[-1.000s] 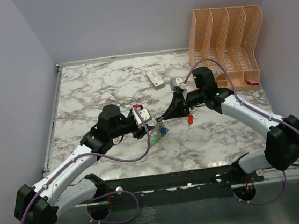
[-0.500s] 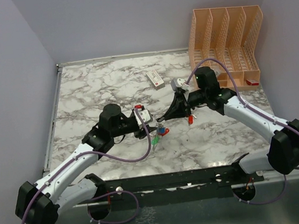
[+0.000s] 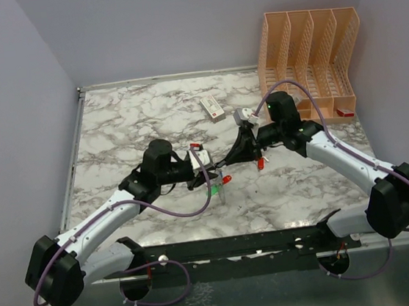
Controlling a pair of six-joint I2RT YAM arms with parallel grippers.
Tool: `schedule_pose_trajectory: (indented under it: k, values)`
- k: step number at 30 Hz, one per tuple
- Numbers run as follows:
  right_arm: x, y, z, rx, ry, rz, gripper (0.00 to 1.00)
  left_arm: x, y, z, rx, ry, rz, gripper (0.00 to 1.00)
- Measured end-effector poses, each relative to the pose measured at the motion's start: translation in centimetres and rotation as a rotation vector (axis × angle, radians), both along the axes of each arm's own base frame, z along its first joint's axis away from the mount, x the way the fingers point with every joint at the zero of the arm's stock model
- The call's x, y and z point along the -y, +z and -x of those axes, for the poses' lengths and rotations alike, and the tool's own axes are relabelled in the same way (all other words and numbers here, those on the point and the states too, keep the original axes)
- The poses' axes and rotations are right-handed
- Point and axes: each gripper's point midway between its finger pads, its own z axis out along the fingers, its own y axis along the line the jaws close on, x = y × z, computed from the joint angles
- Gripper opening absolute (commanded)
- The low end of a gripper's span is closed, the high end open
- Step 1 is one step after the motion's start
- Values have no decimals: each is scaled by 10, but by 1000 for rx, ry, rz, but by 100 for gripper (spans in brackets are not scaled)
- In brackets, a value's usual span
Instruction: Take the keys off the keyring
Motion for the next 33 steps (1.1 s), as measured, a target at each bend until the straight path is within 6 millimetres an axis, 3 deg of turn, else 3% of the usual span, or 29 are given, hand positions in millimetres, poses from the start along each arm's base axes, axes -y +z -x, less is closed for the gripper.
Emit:
schedule_pose_trajectory:
  k: [7,19,33]
  values:
    - [0,-1,1,-3,1,3,1,1,-3,0,-16,-1,-4,0]
    - [1,4,0,15,-13,-2,1,2,1,-2,-8,-2,-1,0]
    - [8,-4,-11,34,-189,16,1,0,-1,0,-12,-7,-20,0]
